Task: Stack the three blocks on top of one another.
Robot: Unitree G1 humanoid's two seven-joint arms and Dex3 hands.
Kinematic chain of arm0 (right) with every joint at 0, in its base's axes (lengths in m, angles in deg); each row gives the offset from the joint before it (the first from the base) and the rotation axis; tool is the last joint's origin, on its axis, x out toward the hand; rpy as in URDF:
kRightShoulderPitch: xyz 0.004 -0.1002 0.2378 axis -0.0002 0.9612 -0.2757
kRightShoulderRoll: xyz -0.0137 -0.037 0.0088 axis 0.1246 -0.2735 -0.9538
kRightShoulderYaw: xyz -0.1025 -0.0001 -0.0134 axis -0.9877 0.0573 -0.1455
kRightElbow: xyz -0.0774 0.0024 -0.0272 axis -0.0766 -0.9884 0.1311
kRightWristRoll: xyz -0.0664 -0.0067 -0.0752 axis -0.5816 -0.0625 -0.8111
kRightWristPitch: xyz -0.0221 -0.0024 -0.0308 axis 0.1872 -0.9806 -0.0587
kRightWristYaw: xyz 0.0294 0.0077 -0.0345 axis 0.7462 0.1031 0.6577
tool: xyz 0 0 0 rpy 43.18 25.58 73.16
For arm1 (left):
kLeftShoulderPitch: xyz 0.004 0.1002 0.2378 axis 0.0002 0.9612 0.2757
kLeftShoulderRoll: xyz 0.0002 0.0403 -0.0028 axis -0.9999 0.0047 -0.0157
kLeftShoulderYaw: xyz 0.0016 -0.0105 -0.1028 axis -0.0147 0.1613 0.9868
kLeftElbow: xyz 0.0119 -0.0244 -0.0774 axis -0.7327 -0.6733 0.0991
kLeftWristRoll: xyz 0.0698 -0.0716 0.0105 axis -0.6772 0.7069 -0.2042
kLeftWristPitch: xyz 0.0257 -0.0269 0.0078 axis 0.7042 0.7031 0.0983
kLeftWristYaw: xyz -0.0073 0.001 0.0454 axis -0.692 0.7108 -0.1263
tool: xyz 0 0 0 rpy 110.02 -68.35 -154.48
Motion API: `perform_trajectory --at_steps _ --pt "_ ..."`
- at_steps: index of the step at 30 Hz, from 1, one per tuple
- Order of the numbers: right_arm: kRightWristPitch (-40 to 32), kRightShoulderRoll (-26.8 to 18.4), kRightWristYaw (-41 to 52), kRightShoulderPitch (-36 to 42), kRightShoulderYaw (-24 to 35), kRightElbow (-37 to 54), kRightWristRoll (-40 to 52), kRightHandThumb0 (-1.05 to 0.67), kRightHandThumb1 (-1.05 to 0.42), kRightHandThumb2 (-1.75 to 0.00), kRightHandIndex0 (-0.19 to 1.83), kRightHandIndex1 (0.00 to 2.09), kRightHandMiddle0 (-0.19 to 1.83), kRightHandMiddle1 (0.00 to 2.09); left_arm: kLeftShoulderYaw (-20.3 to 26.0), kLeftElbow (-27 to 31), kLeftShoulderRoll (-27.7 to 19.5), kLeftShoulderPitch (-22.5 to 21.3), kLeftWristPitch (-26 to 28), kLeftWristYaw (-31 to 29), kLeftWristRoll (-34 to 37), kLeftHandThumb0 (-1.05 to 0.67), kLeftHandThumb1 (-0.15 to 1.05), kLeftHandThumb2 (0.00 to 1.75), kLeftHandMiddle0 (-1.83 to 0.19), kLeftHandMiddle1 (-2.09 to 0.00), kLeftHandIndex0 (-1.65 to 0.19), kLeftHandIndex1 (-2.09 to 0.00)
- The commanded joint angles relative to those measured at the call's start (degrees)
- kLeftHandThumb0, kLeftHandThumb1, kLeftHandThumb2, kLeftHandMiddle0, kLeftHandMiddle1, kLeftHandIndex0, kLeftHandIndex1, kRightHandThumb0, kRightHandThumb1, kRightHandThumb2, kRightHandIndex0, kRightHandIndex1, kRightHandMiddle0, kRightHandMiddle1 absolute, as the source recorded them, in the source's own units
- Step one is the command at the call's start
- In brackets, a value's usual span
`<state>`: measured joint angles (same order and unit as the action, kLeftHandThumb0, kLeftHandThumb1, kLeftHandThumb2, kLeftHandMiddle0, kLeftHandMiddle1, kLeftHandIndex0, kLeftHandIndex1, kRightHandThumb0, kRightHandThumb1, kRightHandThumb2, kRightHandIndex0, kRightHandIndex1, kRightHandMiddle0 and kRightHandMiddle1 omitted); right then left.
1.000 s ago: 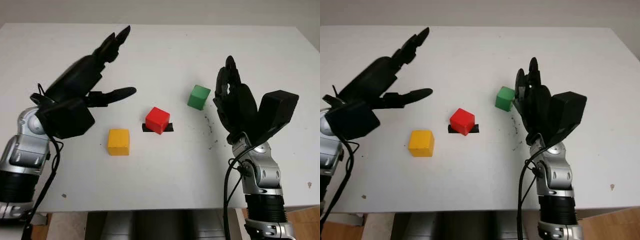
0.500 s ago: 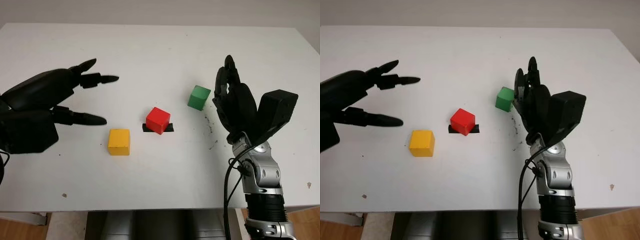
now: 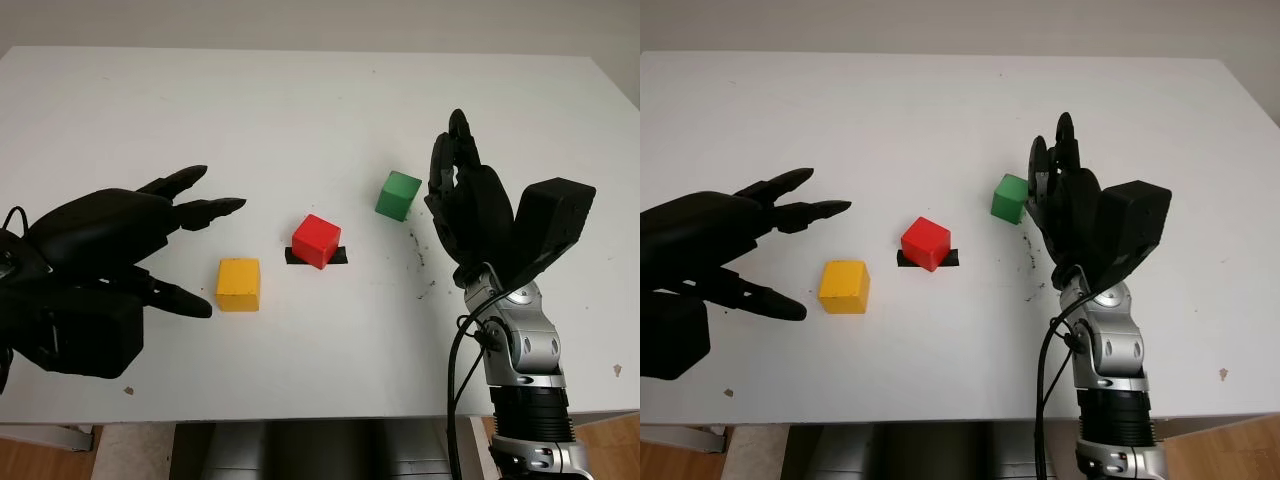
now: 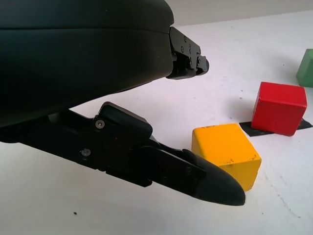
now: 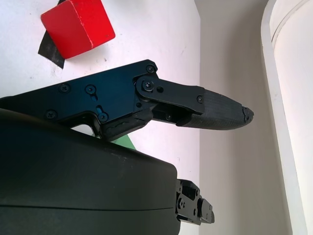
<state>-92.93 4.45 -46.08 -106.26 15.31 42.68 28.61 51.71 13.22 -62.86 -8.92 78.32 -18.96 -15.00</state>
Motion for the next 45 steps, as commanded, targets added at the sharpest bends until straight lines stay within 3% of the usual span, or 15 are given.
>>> perform_trajectory --at_steps 1,10,19,26,35,37,39,42,45 --pt "0.66 -0.40 -0.14 -0.68 0.31 0.24 -0.08 -0.74 -1.05 -0.64 -0.19 0.00 -0.19 0.00 -1.21 0.77 1.12 1.01 -0.75 1.68 -1.92 -0.85 0.97 0.05 0.19 -0.04 -0.11 -0.04" --pt "0.29 -0.47 0.14 -0.70 0.50 0.38 0.37 -0.74 -1.05 -0.64 -0.19 0.00 -0.19 0.00 -5.20 -1.54 3.88 0.22 -1.22 6.57 -9.90 -0.82 0.96 0.05 0.19 -0.01 -0.11 -0.05" --pt "0.26 -0.49 -0.16 -0.70 0.49 0.51 0.44 -0.74 -1.05 -0.63 -0.19 0.00 -0.19 0.00 -7.13 -5.84 6.47 -1.12 -4.12 8.65 -8.91 -0.83 0.94 0.05 0.18 -0.05 -0.18 -0.08" --pt "-0.16 -0.70 0.08 -0.55 0.51 0.86 0.64 -0.74 -1.05 -0.63 -0.19 0.00 -0.19 0.00 -8.87 -7.20 7.42 -0.28 -4.88 12.69 -13.67 -0.85 0.97 0.06 0.14 -0.07 -0.27 -0.13" --pt "-0.48 -0.75 0.03 -0.53 0.59 0.99 0.64 -0.75 -1.05 -0.63 -0.19 0.00 -0.19 0.00 -9.29 -8.39 8.45 0.55 -5.71 15.11 -14.10 -0.82 0.98 0.06 0.10 -0.07 -0.34 -0.22" --pt "-0.35 -0.80 0.18 -0.48 0.67 1.00 0.76 -0.75 -1.05 -0.63 -0.19 0.00 -0.19 0.00 -9.39 -8.48 8.52 0.62 -5.75 15.69 -14.54 -0.82 0.99 0.06 0.08 -0.06 -0.32 -0.34" --pt "-0.43 -0.97 0.55 -0.42 0.66 1.06 0.87 -0.75 -1.05 -0.64 -0.19 0.00 -0.19 0.00 -9.43 -8.69 8.59 0.65 -6.00 16.60 -14.98 -0.81 0.99 0.05 0.06 -0.06 -0.16 -0.71" --pt "-0.68 -0.72 0.22 -0.30 0.67 1.39 0.87 -0.74 -1.05 -0.64 -0.19 0.00 -0.19 0.00 -9.28 -9.00 8.84 0.65 -6.23 17.42 -14.59 -0.75 1.03 0.06 0.00 -0.06 -0.09 -1.09" --pt "-0.35 -0.34 -0.33 -0.12 0.59 1.57 0.77 -0.74 -1.05 -0.64 -0.19 0.00 -0.19 0.00 -9.05 -9.20 8.99 0.70 -6.48 18.12 -14.12 -0.69 1.04 0.10 -0.04 -0.06 -0.11 -1.23"
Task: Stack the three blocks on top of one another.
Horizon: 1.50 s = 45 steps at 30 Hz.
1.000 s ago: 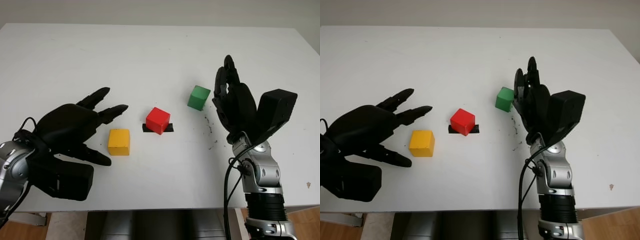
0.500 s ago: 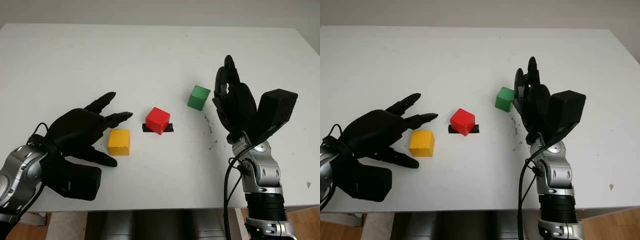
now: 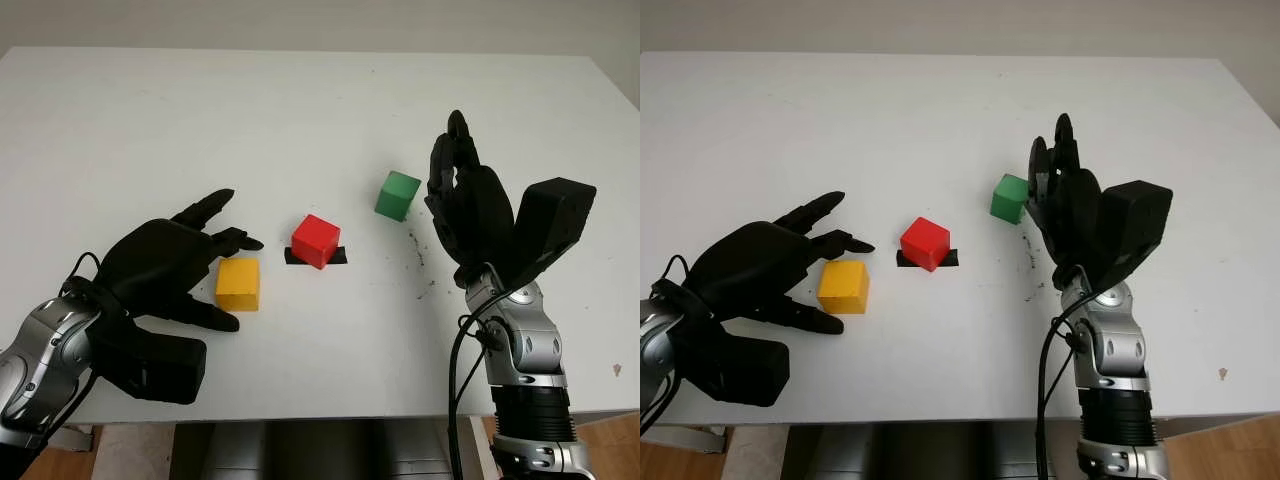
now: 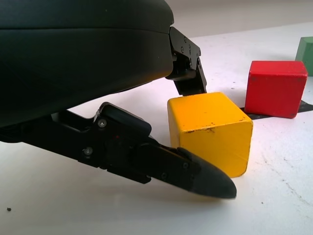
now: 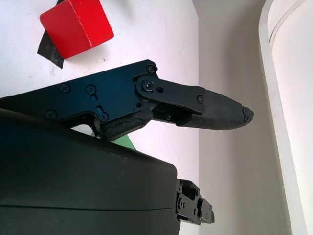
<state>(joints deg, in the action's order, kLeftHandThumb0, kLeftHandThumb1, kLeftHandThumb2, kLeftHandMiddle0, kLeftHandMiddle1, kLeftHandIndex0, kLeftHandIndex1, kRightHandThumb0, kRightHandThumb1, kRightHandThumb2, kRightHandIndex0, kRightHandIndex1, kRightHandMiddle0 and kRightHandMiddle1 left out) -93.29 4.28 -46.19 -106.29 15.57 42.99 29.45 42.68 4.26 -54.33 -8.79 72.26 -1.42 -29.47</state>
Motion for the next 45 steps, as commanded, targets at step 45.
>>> perform_trajectory --at_steps 45 --pt "0.09 0.00 -0.90 -0.49 -0.26 0.94 -0.72 -0.76 -1.05 -0.63 -0.19 0.00 -0.19 0.00 -2.27 -10.75 1.66 -27.68 1.78 -15.83 15.69 -0.46 1.04 0.06 -0.16 -0.05 -0.36 -1.42"
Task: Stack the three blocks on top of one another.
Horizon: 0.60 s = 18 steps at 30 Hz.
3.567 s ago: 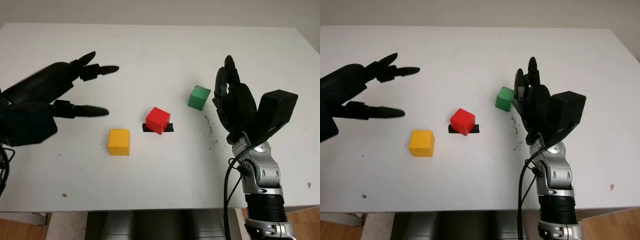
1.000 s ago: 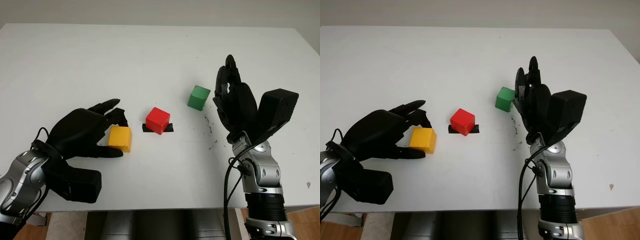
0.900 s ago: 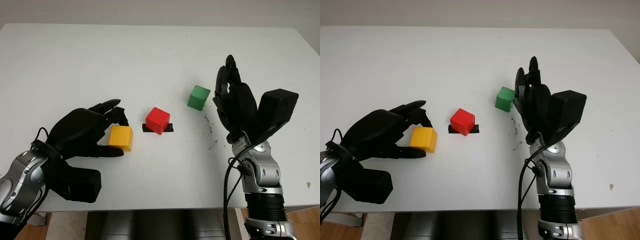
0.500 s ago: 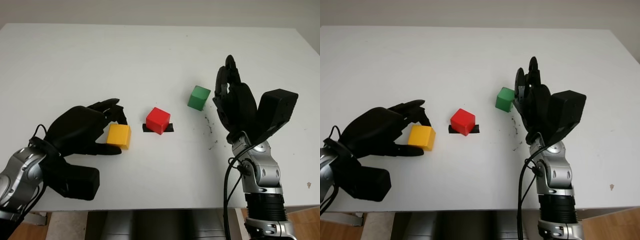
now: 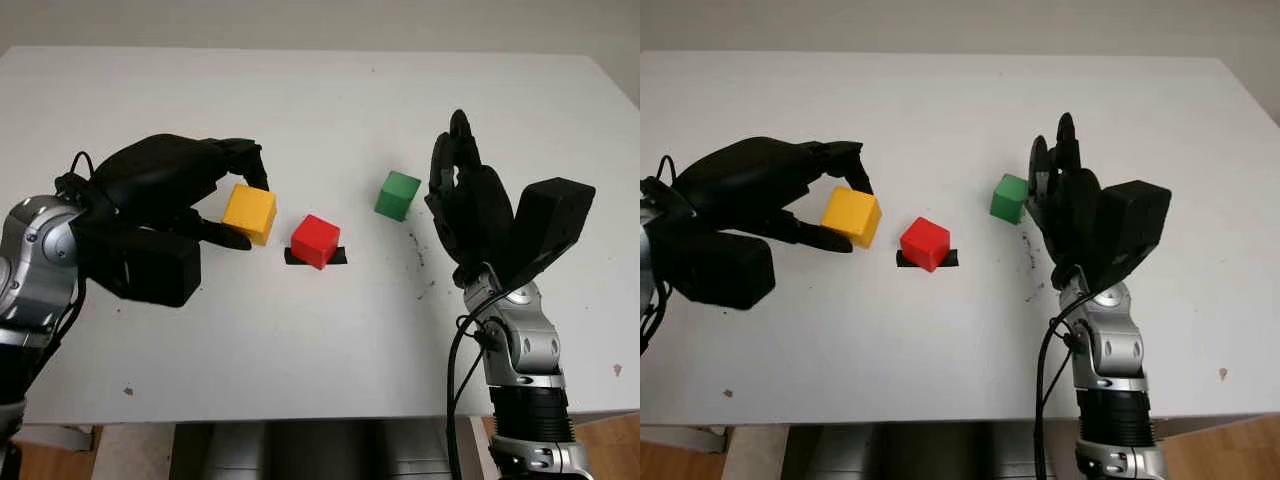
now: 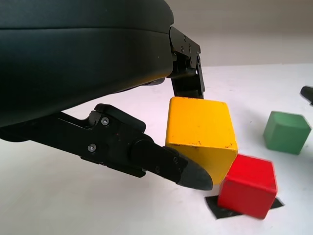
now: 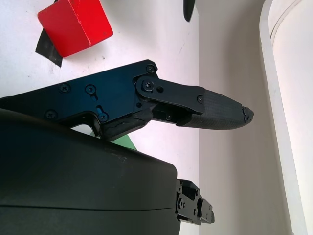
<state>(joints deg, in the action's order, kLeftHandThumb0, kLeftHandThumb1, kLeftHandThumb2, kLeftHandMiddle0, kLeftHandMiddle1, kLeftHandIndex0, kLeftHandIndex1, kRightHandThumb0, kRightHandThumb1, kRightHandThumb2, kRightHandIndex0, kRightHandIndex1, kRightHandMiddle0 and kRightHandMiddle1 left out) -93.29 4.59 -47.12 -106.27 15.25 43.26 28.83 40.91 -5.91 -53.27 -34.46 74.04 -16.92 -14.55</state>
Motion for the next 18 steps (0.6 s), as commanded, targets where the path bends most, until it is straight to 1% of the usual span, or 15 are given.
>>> perform_trajectory --at_steps 1,6,12,18 --pt "0.19 -0.27 0.03 -0.55 0.08 0.63 -0.09 -0.76 -1.05 -0.64 -0.19 0.00 -0.19 0.00 -0.85 -1.31 0.98 -2.88 0.33 -0.92 1.18 -0.46 1.05 0.06 -0.15 -0.05 -0.35 -1.43" --pt "0.04 -0.29 0.29 -0.60 0.22 0.52 0.12 -0.76 -1.05 -0.64 -0.19 0.00 -0.19 0.00 -2.12 -5.94 3.53 -6.50 1.90 -3.13 3.92 -0.48 1.05 0.12 -0.12 -0.05 -0.26 -1.53" --pt "-0.17 -0.22 0.05 -0.25 0.07 1.03 -0.03 -0.76 -1.05 -0.64 -0.19 0.00 -0.19 0.00 -3.78 -11.88 6.31 -10.37 2.59 -4.85 6.05 -0.49 1.05 0.12 -0.11 -0.05 -0.26 -1.64" --pt "-0.03 -0.13 -0.18 -0.21 -0.01 0.93 -0.22 -0.75 -1.05 -0.64 -0.19 0.00 -0.19 0.00 -6.21 -17.35 8.21 -13.44 0.07 -3.75 4.54 -0.51 1.05 0.11 -0.13 -0.06 -0.29 -1.60"
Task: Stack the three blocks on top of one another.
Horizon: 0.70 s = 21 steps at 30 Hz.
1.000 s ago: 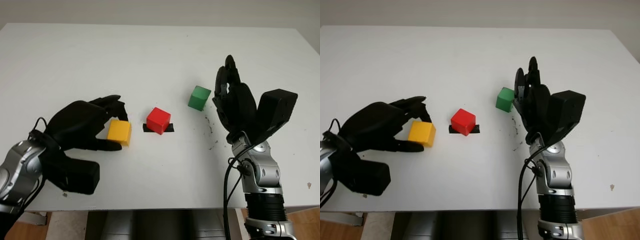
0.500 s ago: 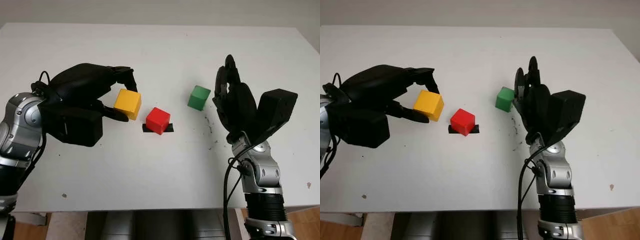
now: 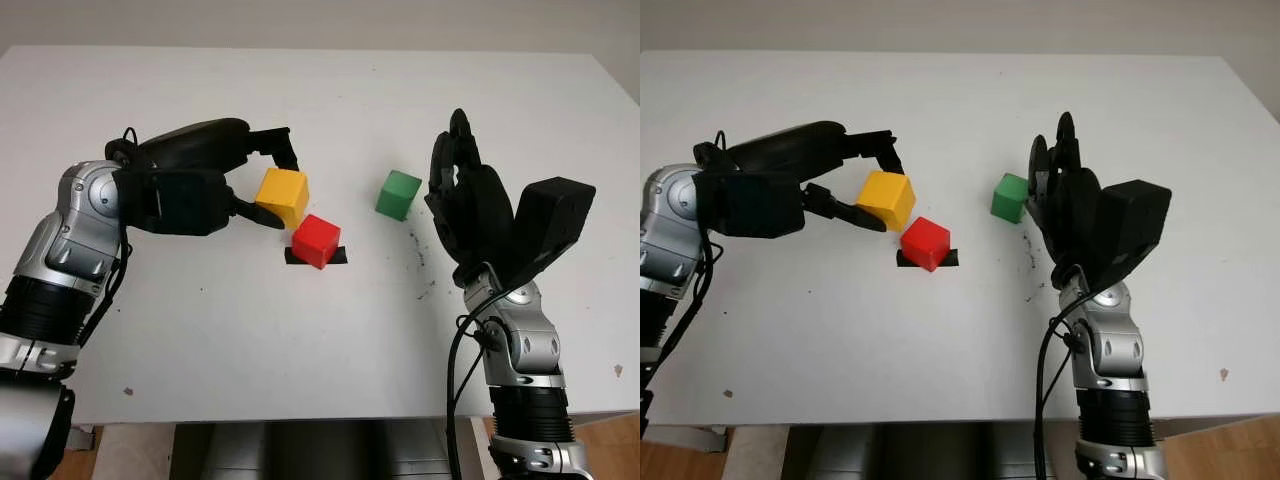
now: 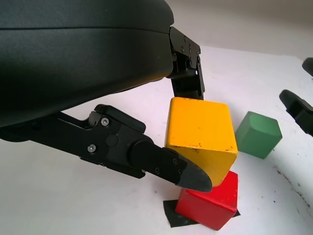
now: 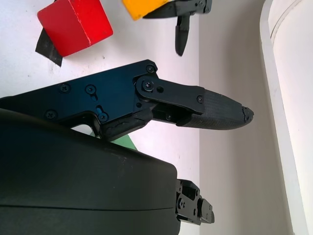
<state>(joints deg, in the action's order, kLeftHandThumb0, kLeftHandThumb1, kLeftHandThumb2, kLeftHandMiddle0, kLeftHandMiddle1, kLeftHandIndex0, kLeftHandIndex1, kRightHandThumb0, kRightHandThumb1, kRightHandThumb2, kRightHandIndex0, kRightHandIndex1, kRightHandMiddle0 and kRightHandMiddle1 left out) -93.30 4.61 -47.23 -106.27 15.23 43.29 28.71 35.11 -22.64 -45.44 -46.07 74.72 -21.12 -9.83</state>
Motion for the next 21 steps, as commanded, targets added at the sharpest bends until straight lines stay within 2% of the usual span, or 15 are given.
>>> perform_trajectory --at_steps 1,7,13,21 --pt "0.00 -0.18 -0.04 -0.21 0.02 0.88 -0.10 -0.75 -1.05 -0.64 -0.19 0.00 -0.19 0.00 -0.92 -1.57 0.84 -2.38 -0.92 0.72 -0.62 -0.51 1.05 0.11 -0.13 -0.06 -0.29 -1.59" --pt "0.15 -0.19 0.10 -0.23 0.17 0.82 0.13 -0.75 -1.05 -0.63 -0.19 0.00 -0.19 0.00 -2.46 -4.99 2.80 -4.20 -1.59 1.60 -2.09 -0.51 1.05 0.08 -0.15 -0.06 -0.33 -1.53" --pt "-0.14 -0.09 -0.17 -0.25 0.23 0.99 0.18 -0.76 -1.05 -0.63 -0.19 0.00 -0.19 0.00 -3.84 -7.33 3.44 -5.09 -5.38 1.66 -2.20 -0.49 1.05 0.09 -0.14 -0.05 -0.31 -1.45" --pt "0.35 -0.05 -0.22 -0.13 0.01 0.98 -0.10 -0.76 -1.05 -0.63 -0.19 0.00 -0.19 0.00 -4.62 -8.10 4.24 -5.42 -6.40 1.35 -2.67 -0.49 1.05 0.11 -0.12 -0.05 -0.30 -1.59"
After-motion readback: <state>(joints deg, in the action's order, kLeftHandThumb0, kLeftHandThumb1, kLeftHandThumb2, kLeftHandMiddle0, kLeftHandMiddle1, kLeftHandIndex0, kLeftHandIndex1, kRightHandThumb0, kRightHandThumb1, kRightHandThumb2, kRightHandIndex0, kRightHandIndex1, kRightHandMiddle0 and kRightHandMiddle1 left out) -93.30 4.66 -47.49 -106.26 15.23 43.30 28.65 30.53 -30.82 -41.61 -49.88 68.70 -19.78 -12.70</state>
